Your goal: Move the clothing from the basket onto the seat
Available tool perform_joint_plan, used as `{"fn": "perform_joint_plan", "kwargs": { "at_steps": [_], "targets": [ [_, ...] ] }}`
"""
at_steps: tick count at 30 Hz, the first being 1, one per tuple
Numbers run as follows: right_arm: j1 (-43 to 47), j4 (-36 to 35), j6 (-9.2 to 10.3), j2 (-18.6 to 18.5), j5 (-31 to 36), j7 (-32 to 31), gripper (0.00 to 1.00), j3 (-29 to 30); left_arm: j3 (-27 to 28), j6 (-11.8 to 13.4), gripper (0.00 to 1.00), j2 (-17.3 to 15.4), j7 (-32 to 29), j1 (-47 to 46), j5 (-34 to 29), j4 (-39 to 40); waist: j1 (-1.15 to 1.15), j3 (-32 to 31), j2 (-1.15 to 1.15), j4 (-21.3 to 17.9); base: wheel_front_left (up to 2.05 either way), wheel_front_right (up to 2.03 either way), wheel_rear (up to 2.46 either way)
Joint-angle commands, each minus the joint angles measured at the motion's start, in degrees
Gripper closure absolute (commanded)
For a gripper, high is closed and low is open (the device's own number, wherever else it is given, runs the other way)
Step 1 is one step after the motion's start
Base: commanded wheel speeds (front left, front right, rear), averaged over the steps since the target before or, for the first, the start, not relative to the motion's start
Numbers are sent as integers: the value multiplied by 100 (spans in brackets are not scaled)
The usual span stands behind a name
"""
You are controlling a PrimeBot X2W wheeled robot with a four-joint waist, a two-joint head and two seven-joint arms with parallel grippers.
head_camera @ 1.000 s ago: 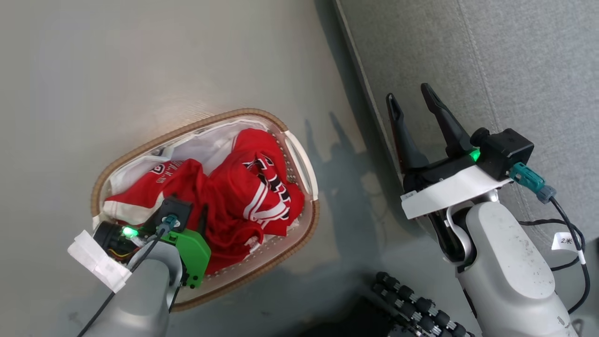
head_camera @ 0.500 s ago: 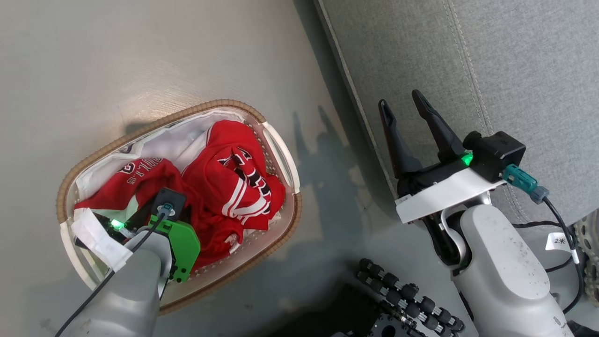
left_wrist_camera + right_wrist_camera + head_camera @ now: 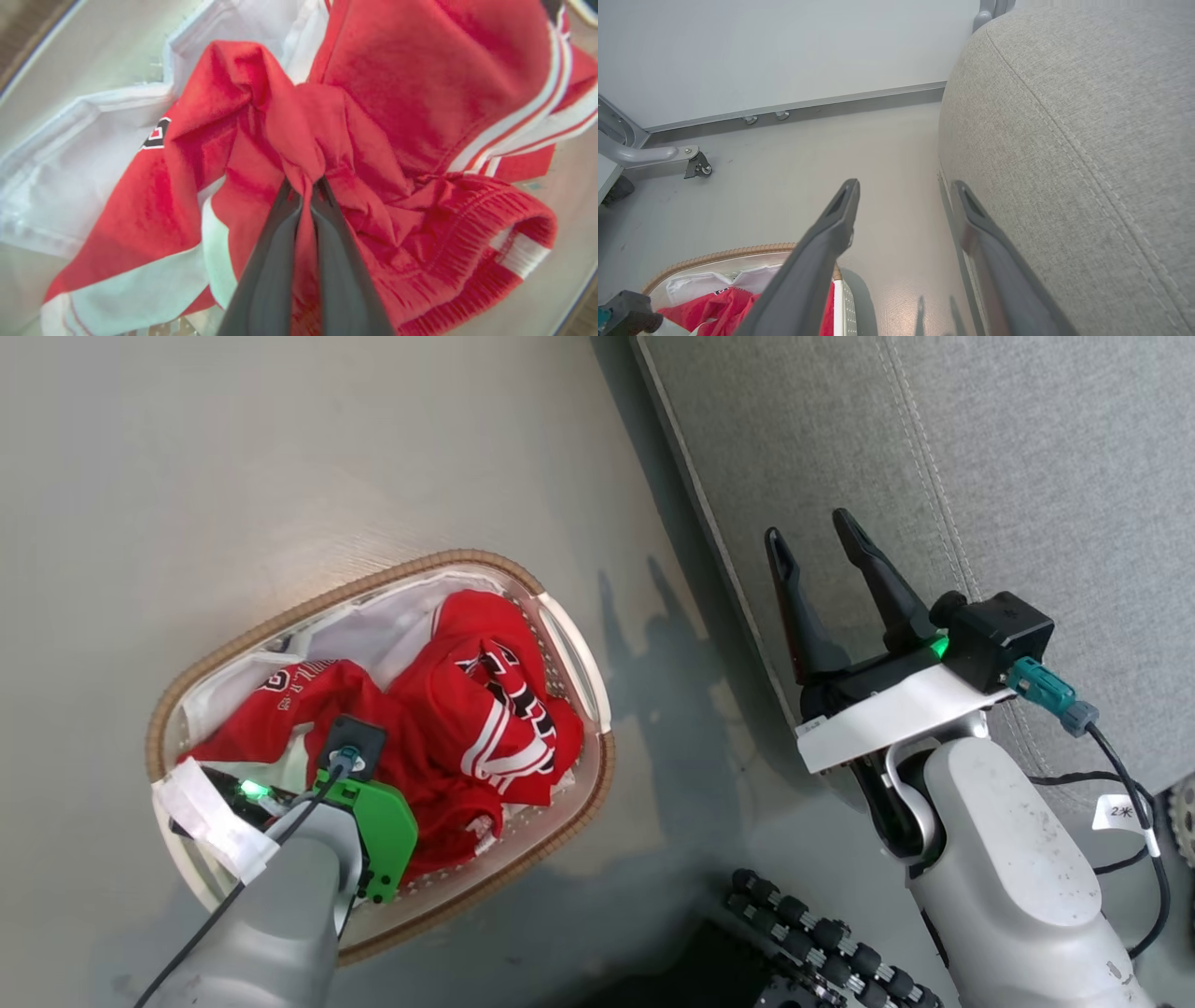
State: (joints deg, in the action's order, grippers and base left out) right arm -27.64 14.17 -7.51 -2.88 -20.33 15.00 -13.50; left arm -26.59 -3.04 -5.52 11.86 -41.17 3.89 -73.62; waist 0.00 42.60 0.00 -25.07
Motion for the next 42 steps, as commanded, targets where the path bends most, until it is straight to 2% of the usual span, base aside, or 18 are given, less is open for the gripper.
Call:
{"fn": "perform_joint_plan", "kwargs": {
  "at_steps": [1,11,18,23,28,42],
  "targets": [
    [16,27,4,-13,80,26,0,28,-10,-27,100,40,82,69,58,12,0,-255,0,184,0,0,0],
    [259,212,4,-20,467,26,0,198,-75,-161,100,231,341,446,318,330,0,-1222,0,750,0,0,0],
    [537,393,4,-20,714,26,0,371,-204,-243,100,261,340,974,618,1125,0,-1889,0,1151,0,0,0],
    [768,468,4,-58,767,26,0,441,-342,-204,100,260,342,1299,875,1681,0,-2270,0,1395,0,0,0],
    [973,531,4,-118,792,26,0,480,-359,-128,100,259,337,1490,929,2204,0,-2591,0,1591,0,0,0],
    [1422,708,4,-199,786,26,0,490,-250,-204,100,256,338,1669,893,3555,0,-3315,0,1975,0,0,0]
  ]
}}
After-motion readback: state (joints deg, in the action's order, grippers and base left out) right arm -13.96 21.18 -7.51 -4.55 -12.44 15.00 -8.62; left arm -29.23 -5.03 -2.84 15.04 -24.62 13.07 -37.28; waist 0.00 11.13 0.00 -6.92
